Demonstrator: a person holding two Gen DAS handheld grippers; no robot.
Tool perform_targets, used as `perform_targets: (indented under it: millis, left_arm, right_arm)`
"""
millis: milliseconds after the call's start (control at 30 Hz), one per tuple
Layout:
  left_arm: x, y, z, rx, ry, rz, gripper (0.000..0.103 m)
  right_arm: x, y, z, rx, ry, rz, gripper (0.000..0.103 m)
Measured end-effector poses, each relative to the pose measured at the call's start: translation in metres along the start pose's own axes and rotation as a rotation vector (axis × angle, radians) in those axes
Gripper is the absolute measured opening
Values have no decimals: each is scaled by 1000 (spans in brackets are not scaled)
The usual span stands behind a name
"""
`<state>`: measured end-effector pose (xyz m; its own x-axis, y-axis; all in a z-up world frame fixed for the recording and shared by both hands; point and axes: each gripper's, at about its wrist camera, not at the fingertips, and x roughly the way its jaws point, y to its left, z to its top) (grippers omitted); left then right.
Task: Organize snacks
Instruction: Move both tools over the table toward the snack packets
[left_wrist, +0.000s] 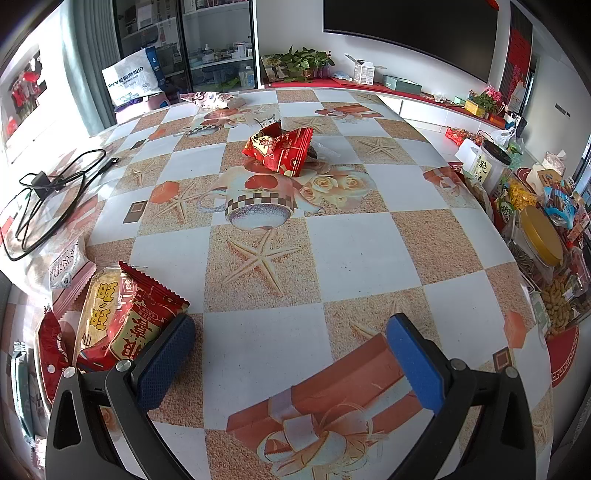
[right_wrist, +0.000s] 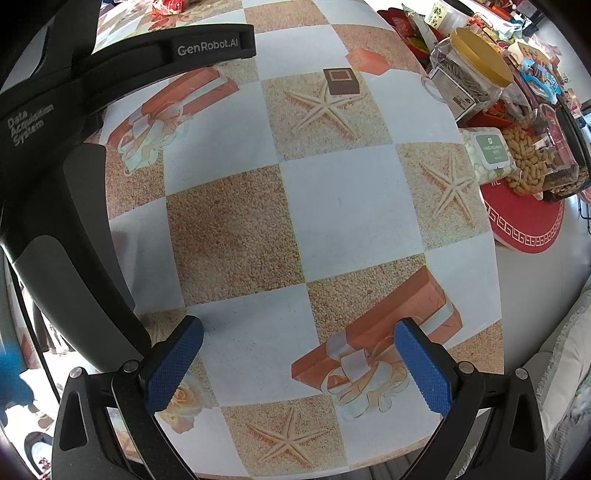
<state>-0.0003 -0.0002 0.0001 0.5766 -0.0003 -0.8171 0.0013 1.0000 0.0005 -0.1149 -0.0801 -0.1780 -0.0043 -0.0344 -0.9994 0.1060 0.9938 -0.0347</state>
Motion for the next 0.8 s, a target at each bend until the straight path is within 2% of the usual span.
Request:
perform_targets:
  millis: [333,533,700,800]
  left_arm:
    - [0,0,0,-2,0,1,103]
    - [5,-7,4,-21,-1,22,103]
    - [4,-11,2,6,-7,24,103]
    - [8,-16,6,36,26,7,103]
  right_arm:
    - [8,-4,15,3,141,5,103]
    - [10,-7,20,5,176,13,103]
    - [17,-12,31,-6,238,22,103]
    - [22,-14,36,-11,281,26,103]
